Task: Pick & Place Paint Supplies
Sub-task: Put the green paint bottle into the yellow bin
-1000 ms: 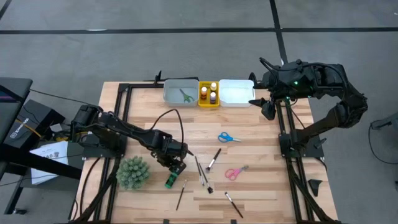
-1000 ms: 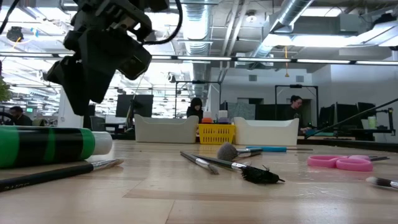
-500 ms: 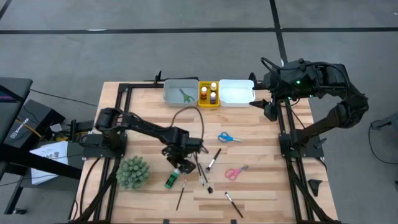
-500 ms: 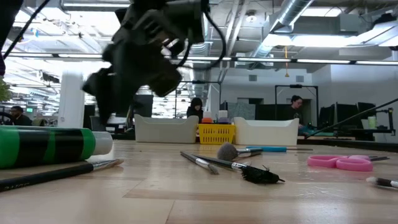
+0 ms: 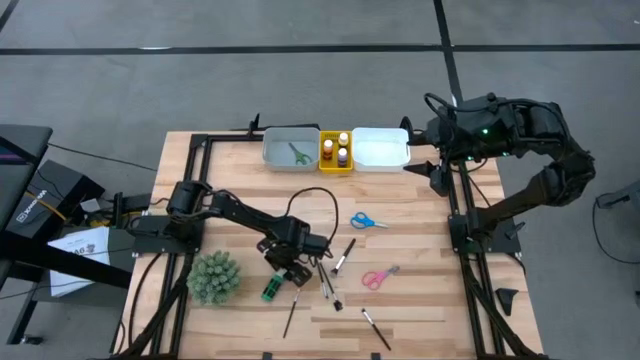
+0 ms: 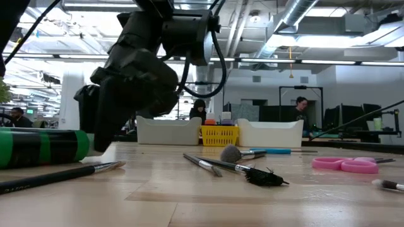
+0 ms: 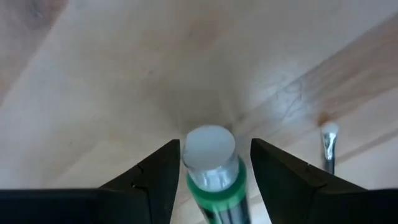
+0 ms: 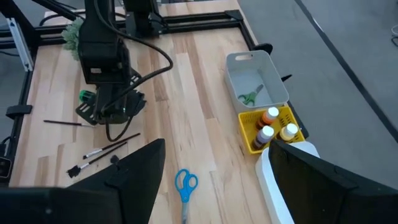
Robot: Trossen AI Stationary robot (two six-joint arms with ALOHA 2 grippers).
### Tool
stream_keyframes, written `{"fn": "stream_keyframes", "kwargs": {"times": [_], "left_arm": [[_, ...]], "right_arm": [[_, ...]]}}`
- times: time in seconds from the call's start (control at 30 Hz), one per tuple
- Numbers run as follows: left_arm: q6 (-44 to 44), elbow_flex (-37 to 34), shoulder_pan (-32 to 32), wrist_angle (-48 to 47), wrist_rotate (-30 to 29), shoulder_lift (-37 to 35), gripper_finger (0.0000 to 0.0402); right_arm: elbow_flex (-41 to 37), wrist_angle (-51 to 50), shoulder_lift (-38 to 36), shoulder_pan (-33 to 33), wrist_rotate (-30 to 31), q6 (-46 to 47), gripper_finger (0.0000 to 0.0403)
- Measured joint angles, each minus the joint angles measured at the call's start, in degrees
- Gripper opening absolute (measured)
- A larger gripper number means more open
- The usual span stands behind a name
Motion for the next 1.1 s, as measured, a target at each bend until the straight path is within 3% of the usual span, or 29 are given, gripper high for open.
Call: {"fn": "stream_keyframes", "kwargs": {"times": [0.13,0.4,0.73,0.93,1.1], "left_arm": [[-0.72,0.0,0.04,0.24,-1.02,0.0,0.0178],[-0.9,0.0,0.0,0.72,-1.17,0.0,0.0113],[-0.95,-0.02,1.19,1.9,-1.79,-0.62,0.0095],[-0.14,-0.04,3.18,4.48,-10.61,-5.07,0.0095],[2.5,-0.04,3.87,10.63,-26.75,-10.13,0.0095]], "right_arm": [[0.0,0.0,-0.26,0.0,-0.02,-0.59,0.0283],[0.04,-0.33,-1.36,0.0,-0.08,-1.21,0.0283],[0.02,-0.19,-2.85,-0.04,-0.06,-1.03,0.0283],[0.04,-0.02,-3.29,-0.04,-0.04,-0.75,0.0283],[0.04,-0.02,-3.21,-0.04,-0.04,0.28,0.0283]]}}
